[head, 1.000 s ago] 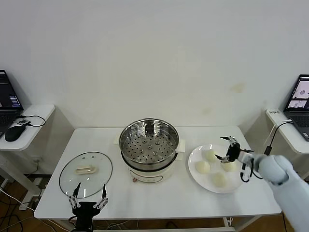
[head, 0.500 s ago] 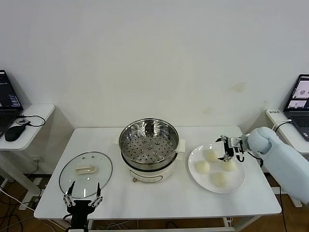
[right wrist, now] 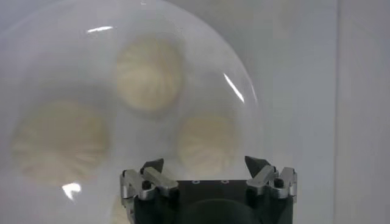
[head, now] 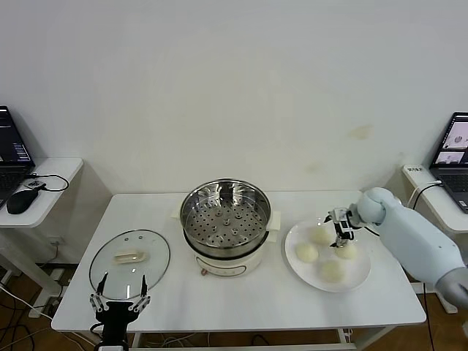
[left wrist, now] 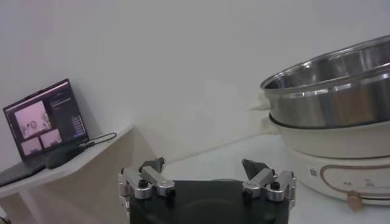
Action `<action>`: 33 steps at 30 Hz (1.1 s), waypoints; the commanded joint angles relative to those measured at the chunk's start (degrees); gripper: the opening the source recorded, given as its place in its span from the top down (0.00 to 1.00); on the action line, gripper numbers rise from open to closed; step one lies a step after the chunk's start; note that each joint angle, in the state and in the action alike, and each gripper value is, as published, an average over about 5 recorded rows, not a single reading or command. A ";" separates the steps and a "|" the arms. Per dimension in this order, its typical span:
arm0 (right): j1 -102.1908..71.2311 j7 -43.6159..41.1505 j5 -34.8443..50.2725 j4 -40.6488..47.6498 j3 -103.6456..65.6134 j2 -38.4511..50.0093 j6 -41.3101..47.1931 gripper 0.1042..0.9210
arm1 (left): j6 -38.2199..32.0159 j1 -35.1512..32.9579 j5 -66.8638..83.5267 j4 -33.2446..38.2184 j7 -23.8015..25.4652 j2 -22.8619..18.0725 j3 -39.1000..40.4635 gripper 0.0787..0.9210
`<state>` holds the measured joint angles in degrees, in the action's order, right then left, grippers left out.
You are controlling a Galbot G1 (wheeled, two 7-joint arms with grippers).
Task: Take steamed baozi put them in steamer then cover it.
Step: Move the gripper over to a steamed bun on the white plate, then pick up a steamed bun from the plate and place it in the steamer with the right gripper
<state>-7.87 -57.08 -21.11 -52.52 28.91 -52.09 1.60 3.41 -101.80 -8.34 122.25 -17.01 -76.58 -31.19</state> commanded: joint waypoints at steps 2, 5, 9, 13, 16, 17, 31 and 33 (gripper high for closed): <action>1.91 -0.42 -0.48 3.78 2.29 -3.13 0.23 0.17 | -0.04 -0.04 -0.14 0.03 -0.13 0.01 -0.09 0.12; 2.00 -0.45 -0.30 3.95 2.59 -3.53 0.48 0.23 | -0.18 -0.10 -0.24 -0.04 -0.32 -0.01 -0.21 0.12; 2.18 -0.74 -0.43 3.90 2.91 -3.70 0.80 0.30 | -0.39 -0.18 -0.31 -0.12 -0.48 -0.07 -0.22 0.12; 2.57 -1.21 -0.34 3.41 3.44 -3.07 0.96 0.36 | -0.44 -0.11 -0.32 -0.10 -0.52 -0.16 -0.15 0.12; 3.11 -1.64 0.23 2.56 4.09 -2.21 0.97 0.40 | -0.47 -0.05 -0.28 -0.16 -0.60 -0.16 -0.13 0.12; 3.34 -1.78 0.63 2.11 4.38 -1.85 0.99 0.41 | -0.49 -0.03 -0.27 -0.19 -0.63 -0.15 -0.12 0.12; 22.76 -4.18 20.04 -16.35 18.33 8.48 3.93 0.44 | -0.40 0.49 0.17 -0.21 -0.65 0.09 0.19 0.12; 27.99 -3.84 23.93 -17.65 21.75 8.20 4.07 0.43 | -0.34 0.59 0.49 -0.04 -0.63 0.21 0.30 0.12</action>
<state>6.09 -60.49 -9.30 -61.53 41.21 -47.76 4.77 3.06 -101.10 -7.76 122.20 -17.67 -76.26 -30.86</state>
